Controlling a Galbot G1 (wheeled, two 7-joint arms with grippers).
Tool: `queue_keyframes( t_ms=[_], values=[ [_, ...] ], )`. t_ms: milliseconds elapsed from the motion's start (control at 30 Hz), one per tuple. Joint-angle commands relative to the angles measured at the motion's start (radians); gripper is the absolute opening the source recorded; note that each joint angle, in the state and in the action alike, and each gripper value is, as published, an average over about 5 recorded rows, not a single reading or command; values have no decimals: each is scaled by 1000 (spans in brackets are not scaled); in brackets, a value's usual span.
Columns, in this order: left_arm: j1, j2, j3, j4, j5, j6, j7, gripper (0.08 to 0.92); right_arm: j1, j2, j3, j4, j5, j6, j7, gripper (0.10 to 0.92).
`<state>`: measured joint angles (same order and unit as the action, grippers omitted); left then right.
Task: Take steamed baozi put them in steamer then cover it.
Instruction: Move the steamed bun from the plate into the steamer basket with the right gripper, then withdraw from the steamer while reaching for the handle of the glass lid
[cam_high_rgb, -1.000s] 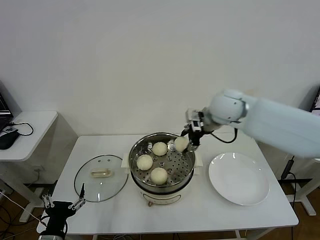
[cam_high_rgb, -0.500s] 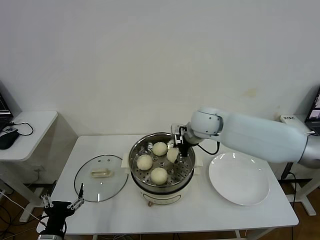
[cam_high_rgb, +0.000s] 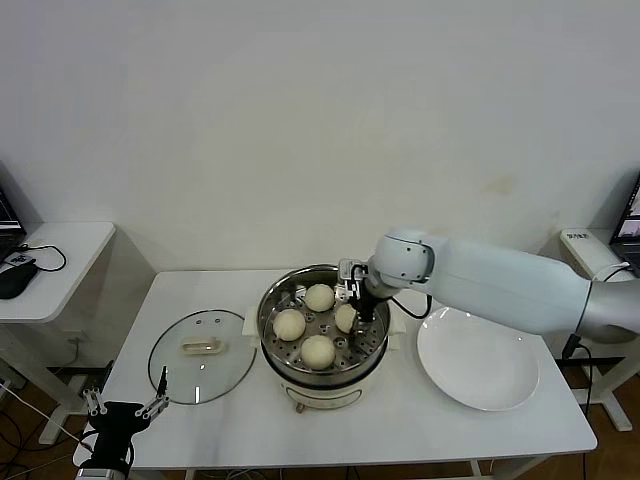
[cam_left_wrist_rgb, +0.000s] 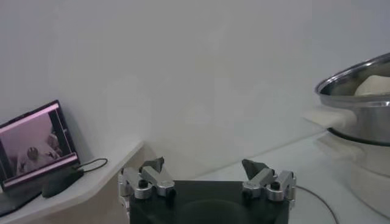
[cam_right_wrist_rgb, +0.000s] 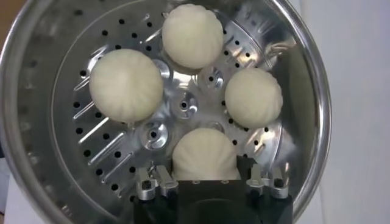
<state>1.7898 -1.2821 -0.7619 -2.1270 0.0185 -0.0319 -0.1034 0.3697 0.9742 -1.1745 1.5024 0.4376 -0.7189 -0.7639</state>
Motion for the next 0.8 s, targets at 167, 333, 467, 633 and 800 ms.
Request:
queue_keyframes(
  t_ms=[167, 333, 467, 633, 800],
  values=[
    [3, 2, -3, 1, -2, 0, -1, 823, 23, -30, 52, 29, 11, -7, -13, 683],
    [-2, 4, -1, -2, -3, 1, 0, 823, 51, -90, 108, 104, 58, -8, -19, 798],
    [-5, 5, 7, -6, -3, 2, 0, 823, 41, -152, 149, 173, 75, -7, 27, 821],
    [-6, 6, 9, -7, -5, 1, -1, 823, -79, -283, 298, 286, 119, 27, 271, 823],
    [-12, 4, 14, -1, -2, 0, -3, 823, -498, -464, 649, 426, 36, 196, 557, 823]
  ],
)
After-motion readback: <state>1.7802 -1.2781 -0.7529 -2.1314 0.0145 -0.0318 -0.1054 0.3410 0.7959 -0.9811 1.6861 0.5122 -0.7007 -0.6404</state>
